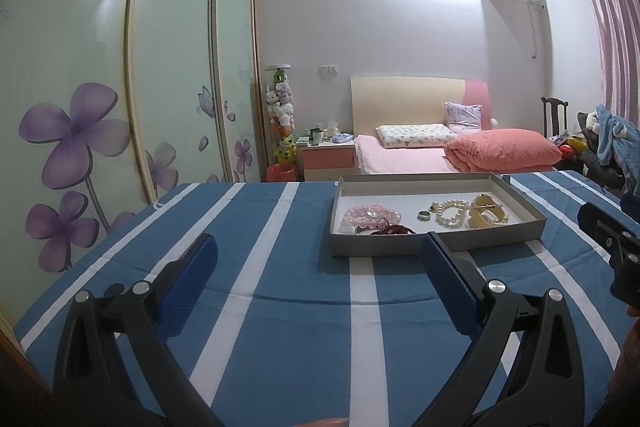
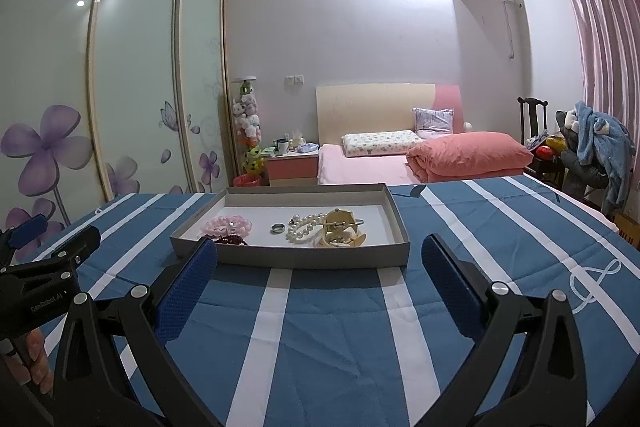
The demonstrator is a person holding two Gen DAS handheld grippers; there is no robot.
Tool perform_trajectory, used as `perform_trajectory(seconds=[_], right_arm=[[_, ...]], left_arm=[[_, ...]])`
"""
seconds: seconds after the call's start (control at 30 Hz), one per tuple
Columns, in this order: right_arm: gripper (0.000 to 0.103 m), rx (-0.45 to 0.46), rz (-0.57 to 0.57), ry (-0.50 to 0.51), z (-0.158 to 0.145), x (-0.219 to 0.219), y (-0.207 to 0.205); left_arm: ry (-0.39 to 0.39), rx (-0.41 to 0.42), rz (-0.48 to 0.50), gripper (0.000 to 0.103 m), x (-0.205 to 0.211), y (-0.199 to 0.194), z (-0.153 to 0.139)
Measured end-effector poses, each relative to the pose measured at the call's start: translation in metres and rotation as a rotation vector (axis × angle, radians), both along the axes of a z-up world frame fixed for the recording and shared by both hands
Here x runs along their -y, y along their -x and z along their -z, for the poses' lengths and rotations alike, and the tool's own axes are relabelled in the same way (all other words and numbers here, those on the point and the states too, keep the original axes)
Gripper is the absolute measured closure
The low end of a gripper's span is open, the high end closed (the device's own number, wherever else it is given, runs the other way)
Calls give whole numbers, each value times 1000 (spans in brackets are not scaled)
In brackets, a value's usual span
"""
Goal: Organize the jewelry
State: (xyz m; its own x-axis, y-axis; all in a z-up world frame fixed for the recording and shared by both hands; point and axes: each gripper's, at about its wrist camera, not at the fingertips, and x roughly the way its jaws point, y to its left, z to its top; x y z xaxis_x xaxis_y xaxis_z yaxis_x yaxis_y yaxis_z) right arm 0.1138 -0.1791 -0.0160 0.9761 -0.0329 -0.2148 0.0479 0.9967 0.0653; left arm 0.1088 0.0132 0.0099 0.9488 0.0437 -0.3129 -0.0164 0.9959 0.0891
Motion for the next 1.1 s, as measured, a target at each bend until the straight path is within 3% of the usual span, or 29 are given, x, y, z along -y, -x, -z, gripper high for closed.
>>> perform_trajectory(seconds=[1.1], right_arm=[[2, -5, 2, -5, 0, 3, -2]], left_arm=[[9, -32, 7, 4, 3, -9, 0]])
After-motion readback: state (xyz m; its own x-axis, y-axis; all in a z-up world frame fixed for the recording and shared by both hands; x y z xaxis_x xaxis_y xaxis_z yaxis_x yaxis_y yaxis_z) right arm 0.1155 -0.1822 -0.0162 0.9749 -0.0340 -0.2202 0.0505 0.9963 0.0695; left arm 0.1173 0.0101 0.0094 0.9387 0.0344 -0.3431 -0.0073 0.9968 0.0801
